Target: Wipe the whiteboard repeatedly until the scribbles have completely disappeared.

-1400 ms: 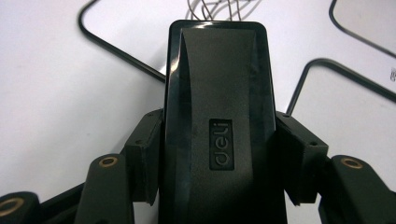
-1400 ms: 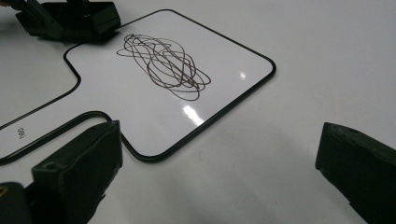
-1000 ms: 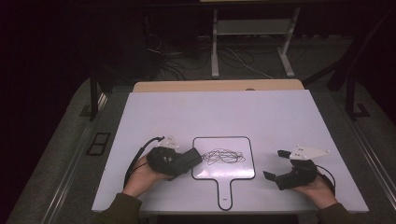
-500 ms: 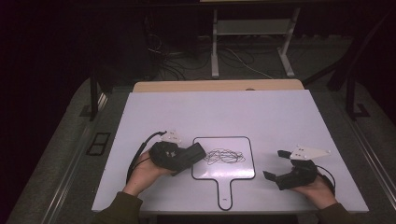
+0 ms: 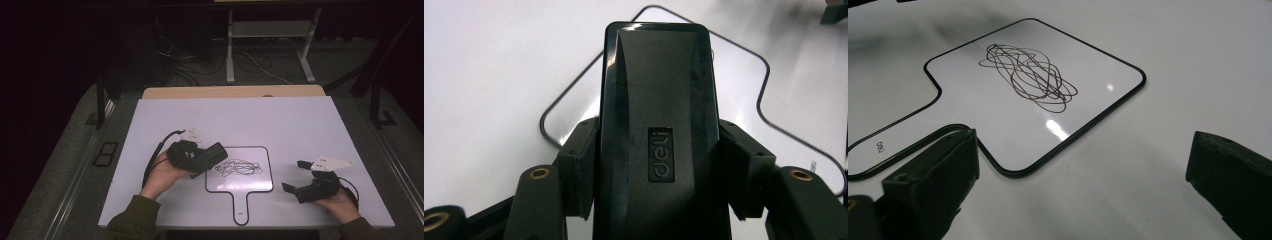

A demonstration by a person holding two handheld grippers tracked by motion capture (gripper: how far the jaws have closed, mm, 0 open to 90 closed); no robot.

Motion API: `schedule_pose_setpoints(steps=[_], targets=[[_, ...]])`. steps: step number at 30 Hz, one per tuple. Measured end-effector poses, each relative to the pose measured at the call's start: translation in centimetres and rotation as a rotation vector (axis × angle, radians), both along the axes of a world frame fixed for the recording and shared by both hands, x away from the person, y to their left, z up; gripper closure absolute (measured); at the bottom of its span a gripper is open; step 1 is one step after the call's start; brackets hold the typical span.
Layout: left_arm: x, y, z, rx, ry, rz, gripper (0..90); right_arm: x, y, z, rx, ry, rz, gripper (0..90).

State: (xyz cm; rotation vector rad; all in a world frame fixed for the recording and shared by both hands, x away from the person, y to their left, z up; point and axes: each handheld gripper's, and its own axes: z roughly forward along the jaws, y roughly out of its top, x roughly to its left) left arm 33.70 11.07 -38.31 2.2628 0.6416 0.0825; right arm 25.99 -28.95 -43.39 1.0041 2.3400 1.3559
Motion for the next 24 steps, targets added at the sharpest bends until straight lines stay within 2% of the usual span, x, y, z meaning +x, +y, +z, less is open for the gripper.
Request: schedule_pose_setpoints(steps=[9,15,24], targets=[[1.4,-2.6,0.3,-0.001,-0.009,-0.03,39.4,0.0,0.1,0.0,0.001,0.003,0.003,0.0],[2.4,-4.1,-0.6,0.016,0.002,-0.057,39.4,0.0,0.1,-0.1,-0.003,0.006,0.002,0.0],[3.5,-5.8,-2.0,0.046,0.011,-0.072,39.5,0.1,0.0,-0.2,-0.003,0.008,0.0,0.0]])
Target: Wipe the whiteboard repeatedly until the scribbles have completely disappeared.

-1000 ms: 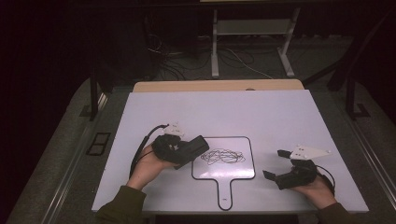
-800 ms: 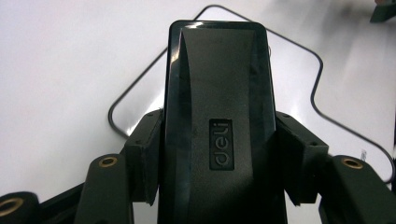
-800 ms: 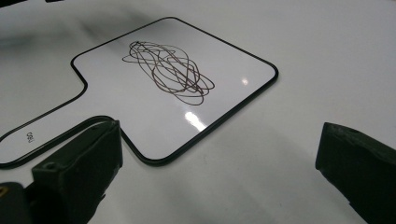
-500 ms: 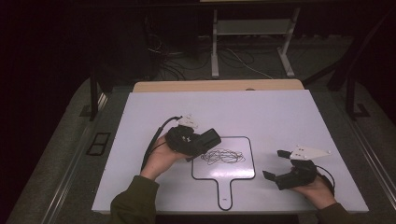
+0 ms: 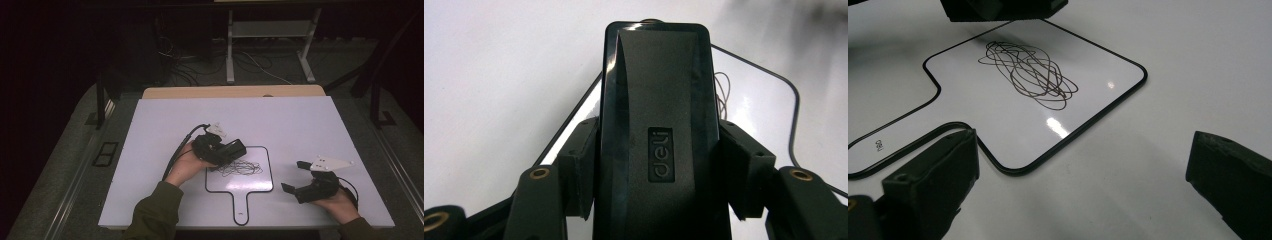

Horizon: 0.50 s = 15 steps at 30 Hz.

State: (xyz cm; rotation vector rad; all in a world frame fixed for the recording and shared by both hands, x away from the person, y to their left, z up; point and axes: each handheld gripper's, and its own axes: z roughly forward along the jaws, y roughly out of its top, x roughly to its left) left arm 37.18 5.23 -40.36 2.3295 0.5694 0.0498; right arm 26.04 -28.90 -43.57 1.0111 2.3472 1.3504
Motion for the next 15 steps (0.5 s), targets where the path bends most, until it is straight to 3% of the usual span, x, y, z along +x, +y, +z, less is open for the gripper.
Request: schedule_pose_setpoints(steps=[15], targets=[[0.7,-1.3,-2.1,0.069,-0.023,0.0,39.5,0.0,-0.1,0.0,-0.004,-0.002,0.001,0.0]])
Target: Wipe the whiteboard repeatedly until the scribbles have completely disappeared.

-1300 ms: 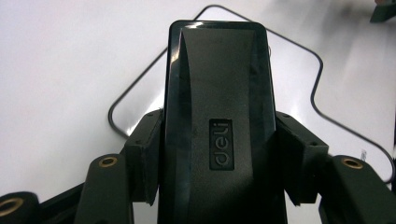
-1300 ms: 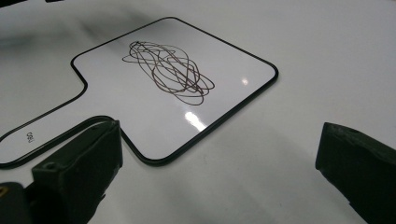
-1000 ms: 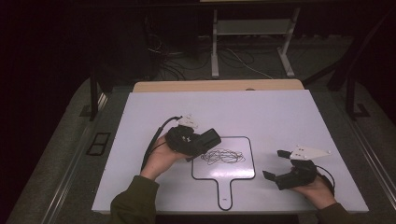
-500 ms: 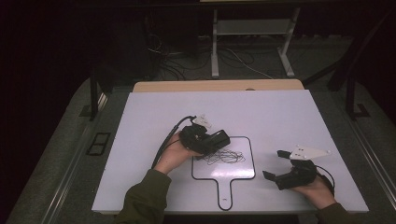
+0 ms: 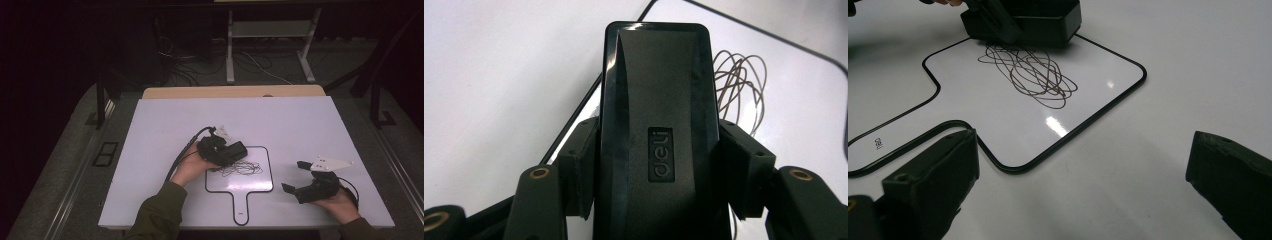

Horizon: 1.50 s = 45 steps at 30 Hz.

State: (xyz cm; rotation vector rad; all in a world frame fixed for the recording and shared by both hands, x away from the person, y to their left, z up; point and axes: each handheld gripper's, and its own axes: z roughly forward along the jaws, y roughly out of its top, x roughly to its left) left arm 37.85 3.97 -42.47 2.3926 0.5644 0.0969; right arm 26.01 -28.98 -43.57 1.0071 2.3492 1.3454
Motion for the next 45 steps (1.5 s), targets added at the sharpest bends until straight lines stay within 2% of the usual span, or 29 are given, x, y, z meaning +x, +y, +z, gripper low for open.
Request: schedule_pose_setpoints(steps=[12,20,25,33,35,36,43,45], targets=[[0.1,-0.5,-0.8,0.055,-0.029,-0.008,39.5,0.0,0.0,0.0,0.0,0.0,-0.002,0.0],[0.0,-0.6,-0.8,0.061,-0.026,-0.01,39.4,0.0,0.0,0.0,0.001,0.002,-0.002,0.0],[-0.2,-0.7,-0.9,0.048,-0.019,-0.01,39.5,0.1,0.0,0.0,-0.001,0.001,0.001,0.0],[-1.3,-1.4,-0.8,0.057,-0.018,-0.045,39.5,0.0,0.0,0.0,-0.001,0.001,0.001,0.0],[-1.6,-1.6,-0.7,0.075,-0.022,-0.069,39.5,0.0,0.0,0.0,-0.001,0.001,0.001,0.0],[-2.0,-1.9,-0.8,0.054,-0.018,-0.058,39.5,0.1,0.0,0.0,-0.001,0.0,0.001,0.0],[-3.1,-2.9,-0.7,0.074,-0.02,-0.117,39.5,0.0,0.0,0.0,-0.003,0.001,0.001,0.0],[-3.2,-3.0,-0.7,0.076,-0.02,-0.116,39.5,0.0,0.0,0.0,-0.002,0.002,0.0,0.0]])
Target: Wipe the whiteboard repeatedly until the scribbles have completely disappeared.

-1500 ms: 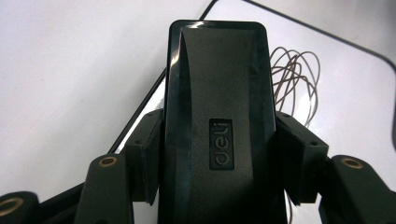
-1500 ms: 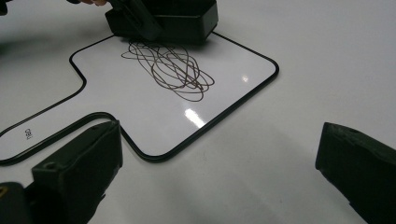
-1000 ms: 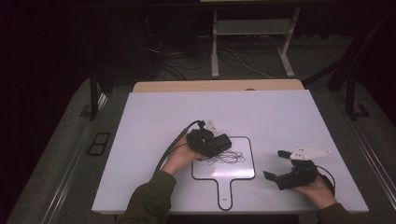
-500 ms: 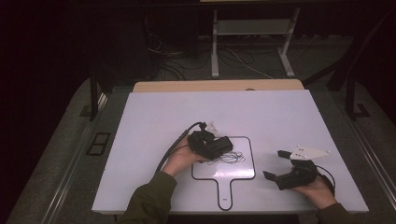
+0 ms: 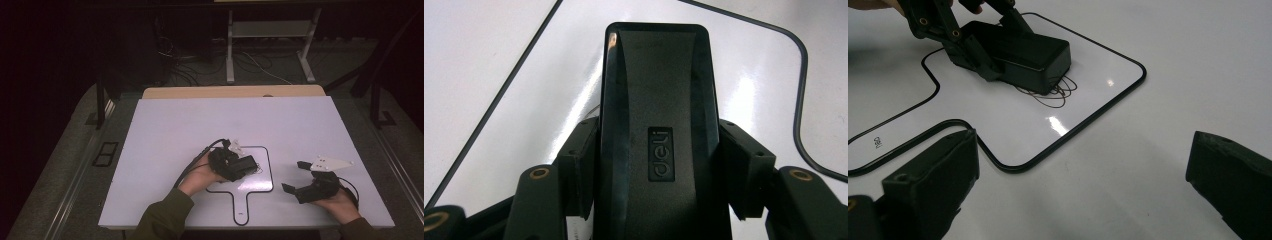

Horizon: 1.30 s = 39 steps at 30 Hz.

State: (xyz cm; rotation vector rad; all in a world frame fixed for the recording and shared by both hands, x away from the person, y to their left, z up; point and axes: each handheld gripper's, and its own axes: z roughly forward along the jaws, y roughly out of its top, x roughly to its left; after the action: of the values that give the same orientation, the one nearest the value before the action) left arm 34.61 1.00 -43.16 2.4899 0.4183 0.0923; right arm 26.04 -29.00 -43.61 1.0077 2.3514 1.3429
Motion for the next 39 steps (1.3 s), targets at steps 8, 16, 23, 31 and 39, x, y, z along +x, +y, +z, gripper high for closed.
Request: schedule_pose_setpoints(steps=[8,16,23,31,39], targets=[[1.2,0.9,-0.1,-0.015,0.005,0.041,39.5,-0.1,0.0,0.0,-0.001,0.002,-0.004,0.0],[2.9,2.7,-0.1,-0.02,-0.006,0.13,39.5,-0.1,0.0,0.0,-0.003,0.0,0.0,0.0],[3.5,3.4,-0.2,-0.022,-0.015,0.174,39.5,-0.1,0.0,0.0,-0.005,0.0,0.001,0.0],[1.9,1.8,0.0,-0.006,0.005,0.091,39.5,0.0,0.0,0.0,-0.007,-0.001,0.002,0.0],[0.0,0.0,0.1,0.012,0.011,0.006,39.4,-0.1,0.0,0.0,-0.006,0.0,0.001,0.0]])
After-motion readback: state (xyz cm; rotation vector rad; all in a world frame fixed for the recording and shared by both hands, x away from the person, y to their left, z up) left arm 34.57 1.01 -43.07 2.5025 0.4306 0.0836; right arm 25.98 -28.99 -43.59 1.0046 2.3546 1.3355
